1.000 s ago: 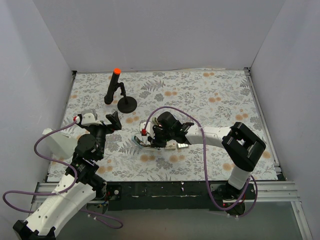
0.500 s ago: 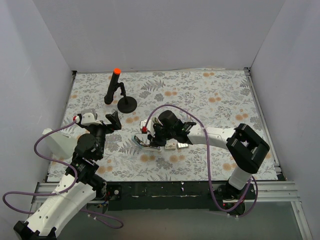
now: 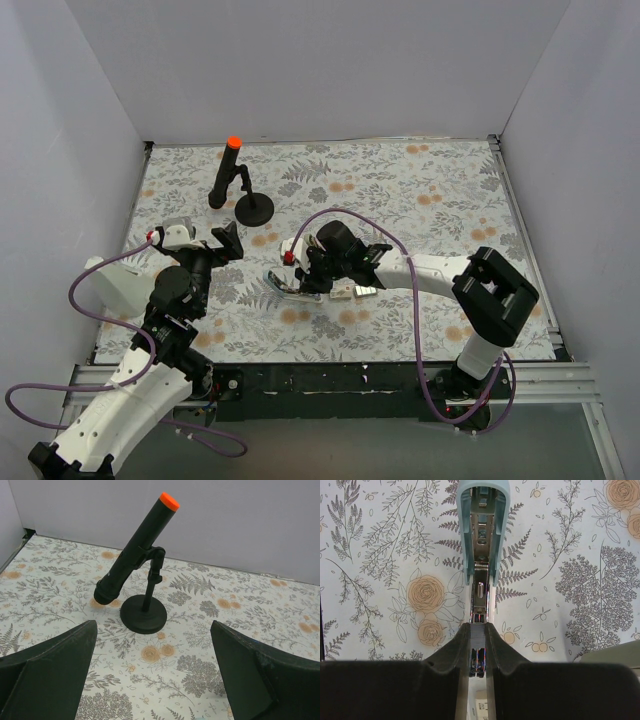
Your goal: Load the staples into the stapler
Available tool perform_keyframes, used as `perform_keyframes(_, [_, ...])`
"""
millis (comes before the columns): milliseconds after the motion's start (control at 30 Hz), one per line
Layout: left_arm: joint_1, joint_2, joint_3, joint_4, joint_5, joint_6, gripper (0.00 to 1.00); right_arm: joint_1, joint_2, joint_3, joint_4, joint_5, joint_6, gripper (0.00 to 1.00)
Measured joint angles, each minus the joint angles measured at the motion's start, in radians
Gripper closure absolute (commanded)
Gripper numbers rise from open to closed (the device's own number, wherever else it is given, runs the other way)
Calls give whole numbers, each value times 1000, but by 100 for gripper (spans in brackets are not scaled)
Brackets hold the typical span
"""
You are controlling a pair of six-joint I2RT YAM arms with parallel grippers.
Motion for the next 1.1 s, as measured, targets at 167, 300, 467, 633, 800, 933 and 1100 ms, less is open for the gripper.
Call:
perform_keyframes(167, [6,0,0,-3,8,-2,2,0,5,0,-5,0,6,94])
perform_keyframes(300, [7,0,0,-3,13,-4,2,-5,10,0,-7,8,13,94])
perform_keyframes(467, [12,0,0,-3,19,-5,2,-6,15,0,-7,16,23,94])
perform_keyframes(633, [12,0,0,-3,21,-5,2,-6,21,0,-8,19,26,94])
perform_keyframes(800, [13,0,0,-3,23,-7,2,-11,22,0,-8,19,28,94])
perform_keyframes(933, [17,0,0,-3,24,-8,2,-12,22,0,-8,19,29,94])
perform_keyframes(1100, [19,0,0,-3,27,-9,2,-12,22,0,-9,18,29,94])
